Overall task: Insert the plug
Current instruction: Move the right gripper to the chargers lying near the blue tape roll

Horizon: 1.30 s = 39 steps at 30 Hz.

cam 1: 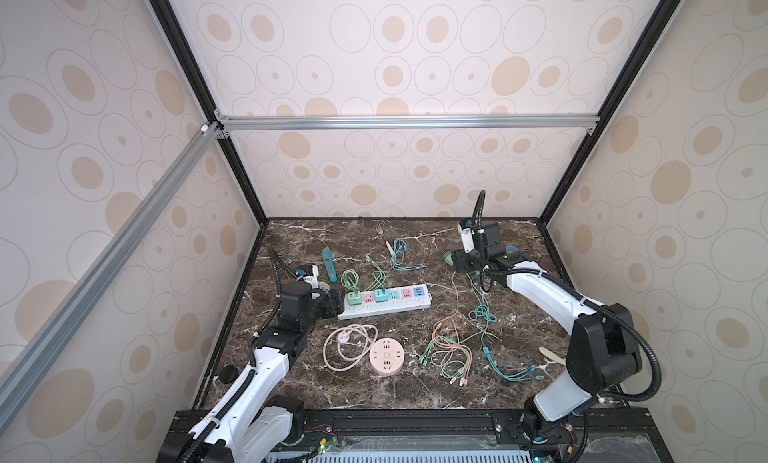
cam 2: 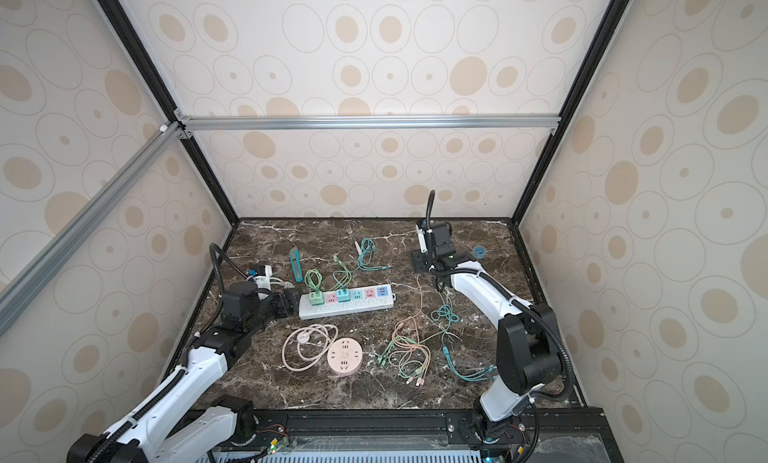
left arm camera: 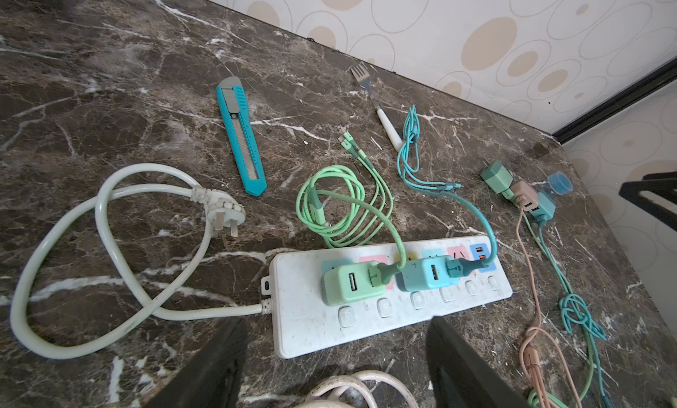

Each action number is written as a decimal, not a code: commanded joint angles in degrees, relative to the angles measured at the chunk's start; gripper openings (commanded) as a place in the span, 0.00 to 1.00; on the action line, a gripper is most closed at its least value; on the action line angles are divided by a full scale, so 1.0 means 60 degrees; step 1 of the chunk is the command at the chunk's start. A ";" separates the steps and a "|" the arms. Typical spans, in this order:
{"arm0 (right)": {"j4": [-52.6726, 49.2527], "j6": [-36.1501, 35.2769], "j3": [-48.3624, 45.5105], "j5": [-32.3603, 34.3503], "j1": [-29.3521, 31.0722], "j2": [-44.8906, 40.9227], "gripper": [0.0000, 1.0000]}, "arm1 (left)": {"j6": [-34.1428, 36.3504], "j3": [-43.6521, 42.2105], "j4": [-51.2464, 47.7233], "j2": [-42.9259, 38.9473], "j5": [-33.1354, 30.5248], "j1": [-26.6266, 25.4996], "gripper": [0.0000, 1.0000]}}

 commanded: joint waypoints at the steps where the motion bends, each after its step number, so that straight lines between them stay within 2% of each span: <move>1: -0.0156 0.1577 0.0305 0.1068 -0.0399 0.0616 0.67 | 0.0186 0.0293 -0.0154 -0.0200 -0.0033 0.0064 0.79; 10: -0.0621 0.2927 0.1157 0.1417 -0.1298 0.2127 0.66 | 0.0150 0.0277 -0.0173 -0.0287 0.0042 0.0079 0.80; 16: -0.0796 0.3692 0.1278 0.1087 -0.1668 0.2598 0.63 | 0.0161 0.0261 -0.0161 -0.0347 0.0028 0.0072 0.80; 24: -0.0857 0.4178 0.1207 0.0691 -0.1766 0.2864 0.62 | 0.0157 0.0241 -0.0151 -0.0478 0.0083 0.0074 0.80; 39: -0.1066 0.4335 0.1478 0.0229 -0.1764 0.3403 0.62 | 0.0113 0.0145 -0.0050 -0.0651 0.0108 0.0068 0.81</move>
